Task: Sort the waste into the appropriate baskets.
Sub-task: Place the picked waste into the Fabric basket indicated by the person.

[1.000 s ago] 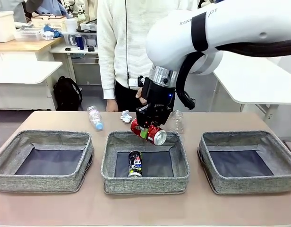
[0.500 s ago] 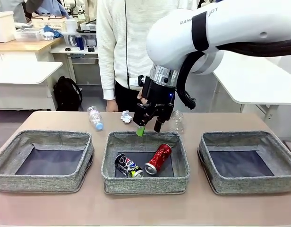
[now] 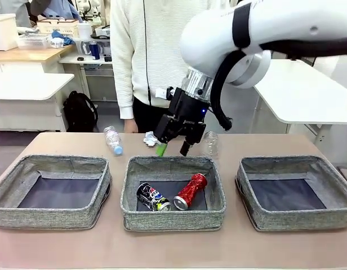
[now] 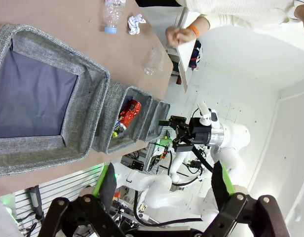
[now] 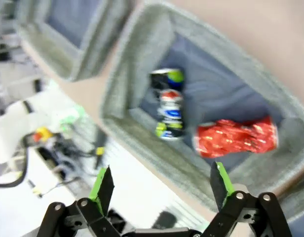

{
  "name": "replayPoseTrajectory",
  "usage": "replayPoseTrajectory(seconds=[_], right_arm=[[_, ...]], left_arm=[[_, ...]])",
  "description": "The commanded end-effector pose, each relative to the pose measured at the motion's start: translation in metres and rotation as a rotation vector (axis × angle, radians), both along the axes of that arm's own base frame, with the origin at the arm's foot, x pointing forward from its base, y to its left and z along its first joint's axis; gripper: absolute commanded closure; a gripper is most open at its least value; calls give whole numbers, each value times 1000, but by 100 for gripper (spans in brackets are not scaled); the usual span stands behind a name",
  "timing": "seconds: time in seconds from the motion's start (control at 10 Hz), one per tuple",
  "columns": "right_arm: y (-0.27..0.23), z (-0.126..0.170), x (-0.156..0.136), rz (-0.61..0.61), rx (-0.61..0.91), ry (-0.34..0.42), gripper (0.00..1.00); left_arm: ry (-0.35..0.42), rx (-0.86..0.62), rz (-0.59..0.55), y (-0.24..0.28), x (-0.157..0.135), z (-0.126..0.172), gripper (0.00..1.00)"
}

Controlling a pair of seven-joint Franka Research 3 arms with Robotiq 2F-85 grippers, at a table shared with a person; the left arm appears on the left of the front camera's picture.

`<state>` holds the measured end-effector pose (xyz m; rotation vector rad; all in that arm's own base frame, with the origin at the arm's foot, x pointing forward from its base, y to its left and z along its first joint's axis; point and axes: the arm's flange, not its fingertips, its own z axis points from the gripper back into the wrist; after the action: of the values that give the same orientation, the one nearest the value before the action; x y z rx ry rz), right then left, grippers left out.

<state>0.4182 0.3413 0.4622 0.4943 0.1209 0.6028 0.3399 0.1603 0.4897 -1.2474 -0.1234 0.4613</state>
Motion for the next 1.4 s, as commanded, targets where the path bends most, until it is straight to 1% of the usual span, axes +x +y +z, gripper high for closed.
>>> replayPoseTrajectory(seconds=[0.0, 0.1, 0.2, 0.3, 0.4, 0.5, 0.6, 0.7, 0.8, 0.9, 1.0, 1.1, 1.2, 1.3], right_arm=[[-39, 18, -5, -27, 362, 145, 0], [-69, 29, -10, -38, 645, 243, 0], [-105, 32, -17, 13, 821, 336, 0], [-140, 24, -23, -13, 906, 420, 0], [-174, 9, -29, 17, 1024, 462, 0], [-211, -10, -36, -87, 1171, 492, 0], [-245, -23, -47, -232, 1300, 428, 0], [-281, -31, -65, -450, 1346, 318, 0], [-314, -35, -88, -665, 1294, 224, 0], [-344, -38, -113, -824, 1227, 160, 0], [-366, -41, -130, -898, 1156, 138, 0], [-379, -40, -145, -924, 1159, 110, 0], [-383, -36, -154, -977, 1085, 67, 0], [-375, -32, -153, -912, 1017, 59, 0]], left_arm=[[-11, 8, -6, 1, -2, 1, 0], [-11, 8, -6, 1, -2, 1, 0], [-11, 8, -6, 1, -2, 1, 0], [-11, 8, -6, 1, -2, 1, 0], [-11, 8, -6, 1, -2, 1, 0], [-11, 8, -6, 1, -2, 1, 0], [-11, 8, -6, 1, -2, 1, 0], [-11, 8, -6, 1, -2, 1, 0], [-11, 8, -6, 1, -2, 1, 0], [-11, 8, -6, 1, -2, 1, 0], [-11, 8, -6, 1, -2, 1, 0], [-11, 8, -6, 1, -2, 1, 0], [-11, 8, -6, 1, -2, 1, 0], [-11, 8, -6, 1, -2, 1, 0]])
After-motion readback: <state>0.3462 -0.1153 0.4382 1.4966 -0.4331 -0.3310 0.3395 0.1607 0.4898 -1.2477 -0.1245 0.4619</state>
